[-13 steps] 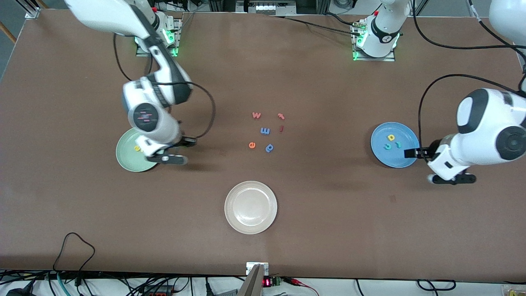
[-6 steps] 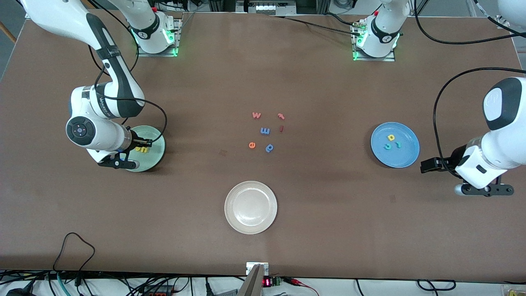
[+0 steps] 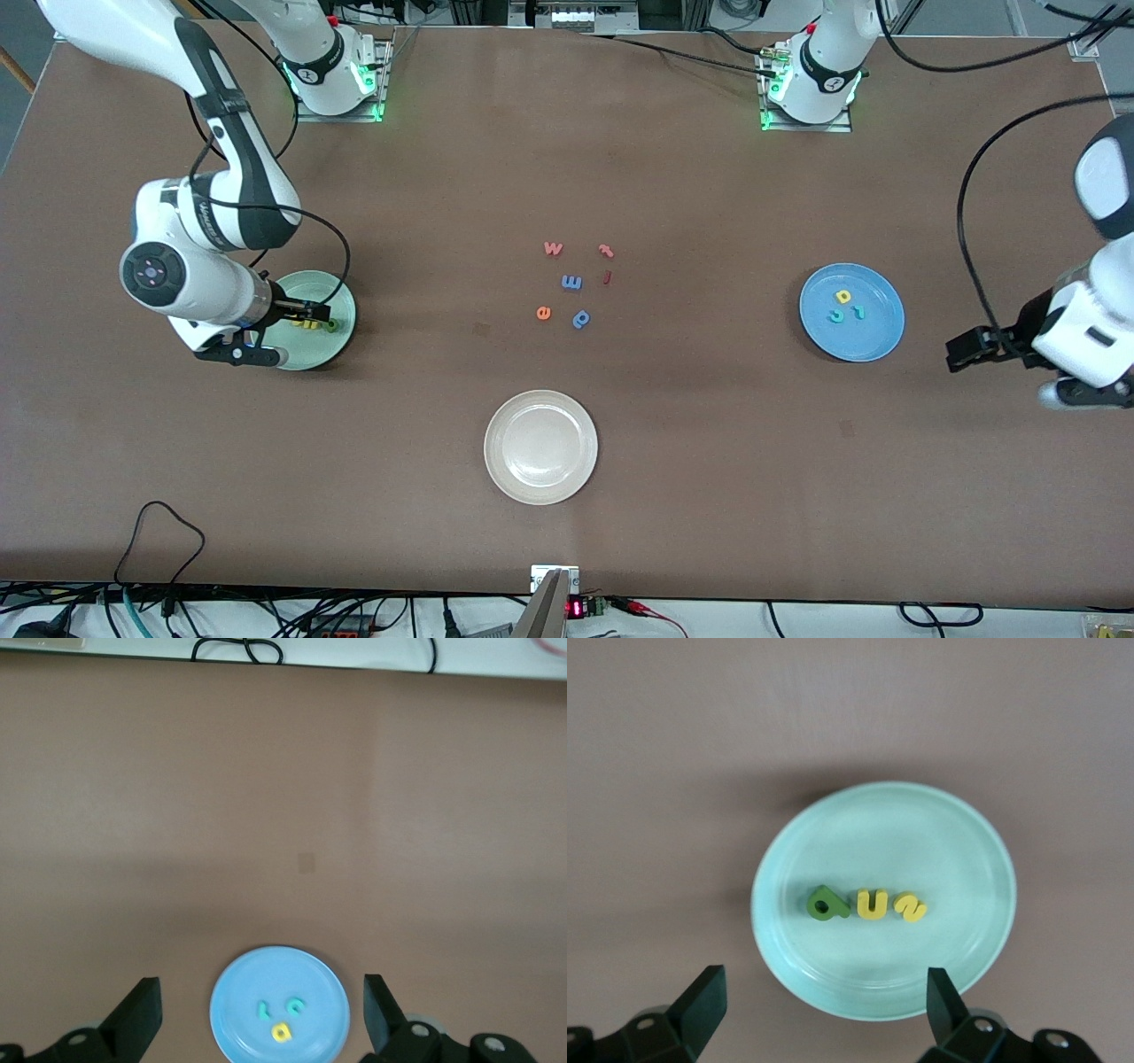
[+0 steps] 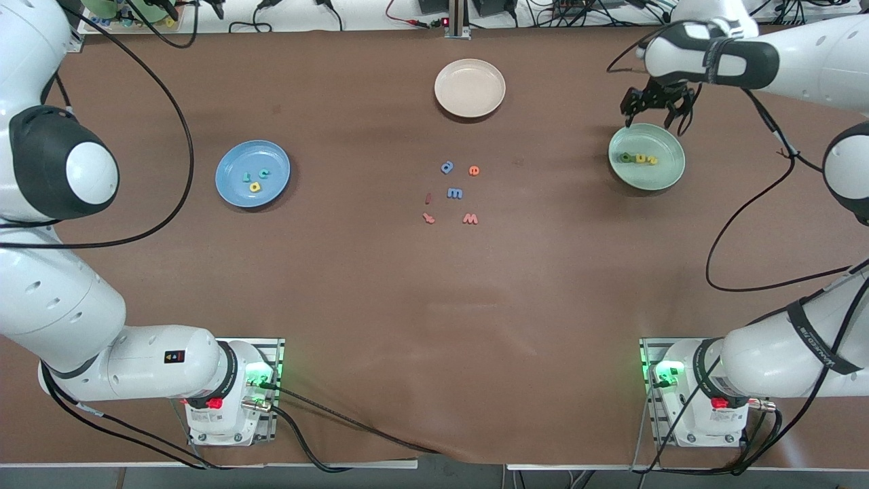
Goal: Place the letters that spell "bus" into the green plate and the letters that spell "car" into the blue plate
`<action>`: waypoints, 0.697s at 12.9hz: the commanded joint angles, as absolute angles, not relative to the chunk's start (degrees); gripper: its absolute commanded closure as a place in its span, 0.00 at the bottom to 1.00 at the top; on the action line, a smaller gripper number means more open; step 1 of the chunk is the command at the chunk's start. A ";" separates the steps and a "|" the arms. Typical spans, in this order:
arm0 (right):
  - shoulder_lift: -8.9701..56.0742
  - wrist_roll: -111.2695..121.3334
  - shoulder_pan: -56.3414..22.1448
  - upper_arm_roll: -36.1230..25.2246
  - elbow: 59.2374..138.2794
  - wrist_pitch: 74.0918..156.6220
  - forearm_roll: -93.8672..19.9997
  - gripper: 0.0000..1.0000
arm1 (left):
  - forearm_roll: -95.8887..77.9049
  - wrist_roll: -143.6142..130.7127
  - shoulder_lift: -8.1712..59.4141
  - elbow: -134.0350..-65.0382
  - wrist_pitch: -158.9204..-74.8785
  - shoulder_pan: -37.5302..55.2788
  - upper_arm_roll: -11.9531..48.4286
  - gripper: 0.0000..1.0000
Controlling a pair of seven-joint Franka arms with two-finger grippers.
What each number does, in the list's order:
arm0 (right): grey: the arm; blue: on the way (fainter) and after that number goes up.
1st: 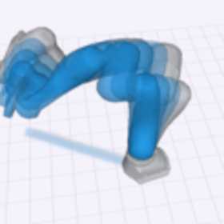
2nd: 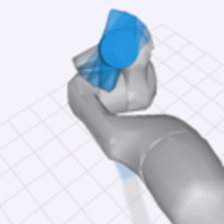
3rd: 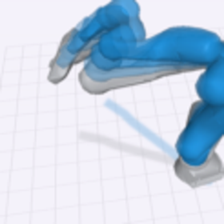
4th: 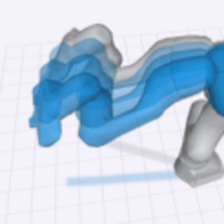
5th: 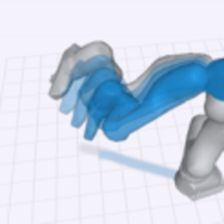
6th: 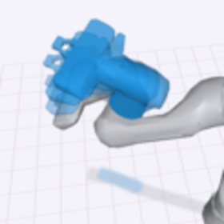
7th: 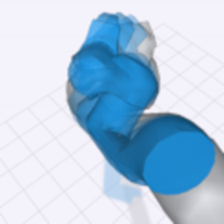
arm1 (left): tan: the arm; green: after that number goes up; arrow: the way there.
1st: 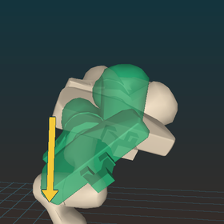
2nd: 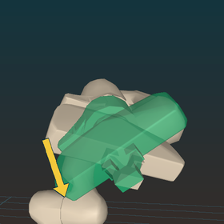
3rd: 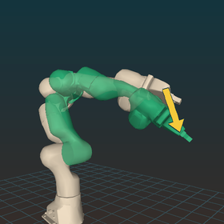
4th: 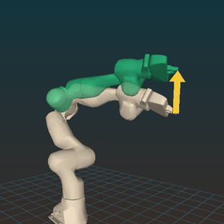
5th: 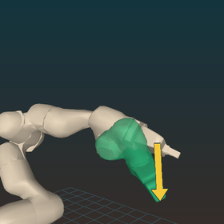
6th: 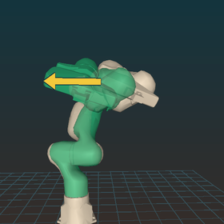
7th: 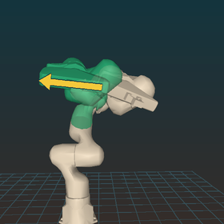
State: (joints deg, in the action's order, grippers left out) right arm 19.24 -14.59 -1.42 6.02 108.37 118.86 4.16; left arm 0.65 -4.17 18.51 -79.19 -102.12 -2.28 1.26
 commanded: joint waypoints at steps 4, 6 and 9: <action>5.73 -10.66 1.49 6.16 100.56 103.74 3.25 0.00 | -2.03 -2.20 7.76 -87.42 -94.74 -1.84 -0.70 0.00; 3.09 -2.33 1.49 3.01 97.66 99.16 3.16 0.00 | -1.93 -2.20 4.67 -91.48 -96.06 -1.93 -0.70 0.00; 1.41 0.18 1.41 0.80 94.23 93.44 3.25 0.00 | -1.93 -2.20 0.72 -97.71 -98.60 -1.93 -0.53 0.00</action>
